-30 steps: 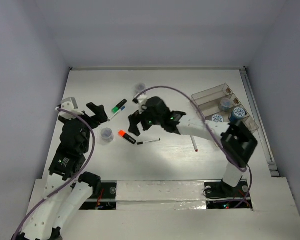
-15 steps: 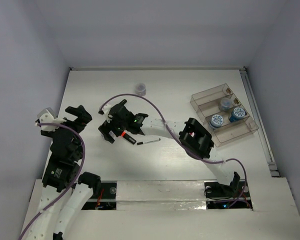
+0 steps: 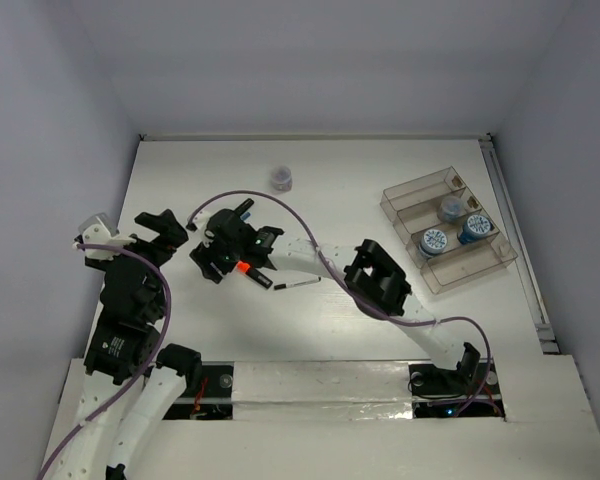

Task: Sort the stationery into containers
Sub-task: Pick up the stationery from the center of the board, then place the stationery in the storage box.

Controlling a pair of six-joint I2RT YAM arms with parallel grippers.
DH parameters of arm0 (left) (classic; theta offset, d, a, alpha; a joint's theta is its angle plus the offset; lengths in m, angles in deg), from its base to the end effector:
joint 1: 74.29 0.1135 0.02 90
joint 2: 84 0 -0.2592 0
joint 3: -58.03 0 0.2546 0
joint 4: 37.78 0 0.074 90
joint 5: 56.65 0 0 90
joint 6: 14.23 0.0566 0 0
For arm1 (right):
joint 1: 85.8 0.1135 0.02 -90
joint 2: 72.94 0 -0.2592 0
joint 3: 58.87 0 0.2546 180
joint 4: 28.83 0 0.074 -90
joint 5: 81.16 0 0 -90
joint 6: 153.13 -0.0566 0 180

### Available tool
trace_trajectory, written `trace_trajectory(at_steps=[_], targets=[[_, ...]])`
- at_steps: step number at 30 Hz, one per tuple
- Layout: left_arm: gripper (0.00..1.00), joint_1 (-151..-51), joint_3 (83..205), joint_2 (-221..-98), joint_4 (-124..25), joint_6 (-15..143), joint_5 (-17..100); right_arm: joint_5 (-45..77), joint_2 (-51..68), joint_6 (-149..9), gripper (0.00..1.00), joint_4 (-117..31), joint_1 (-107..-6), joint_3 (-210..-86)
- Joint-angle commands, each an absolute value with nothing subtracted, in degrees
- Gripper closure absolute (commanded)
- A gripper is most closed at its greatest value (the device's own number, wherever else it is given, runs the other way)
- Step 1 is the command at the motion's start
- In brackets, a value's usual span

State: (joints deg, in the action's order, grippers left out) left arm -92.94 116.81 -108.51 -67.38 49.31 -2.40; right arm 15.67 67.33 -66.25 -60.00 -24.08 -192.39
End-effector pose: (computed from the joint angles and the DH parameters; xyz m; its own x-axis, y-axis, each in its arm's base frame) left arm 0.1187 -0.0052 0.3742 0.1993 -0.4489 -0.8711 -0.2272 0.8435 -0.4867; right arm 0.2664 0.5095 0.1692 -0.3407 -0.5193 -0.7837 -0.9016 0.4167 0.1159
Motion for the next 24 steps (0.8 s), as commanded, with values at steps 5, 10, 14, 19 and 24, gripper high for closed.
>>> trace_trajectory(at_steps=[5,10,14,19,24], targets=[[0.01,-93.2,117.2,-107.6,-64.7,50.8,-0.6,11.1,64.8,-68.3,0.52,-57.4,-23.5,-194.5],[0.01,-93.8,117.3,-107.6,-64.7,51.2,0.4,3.8,47.4,-68.3,0.57,-48.5,-26.5,-181.9],[0.01,-94.4,117.2,-107.1,-64.3,51.8,1.3,2.2,30.9,-71.7,0.6,-44.7,-35.9,-166.4],[0.01,-95.6,117.2,-106.8,-64.2,52.3,2.7,-4.4,15.2,-75.3,0.6,-48.4,-54.1,-149.1],[0.01,-97.2,117.0,-106.9,-63.7,52.7,4.0,-1.0,5.6,-78.2,0.6,-51.2,-74.0,-138.3]])
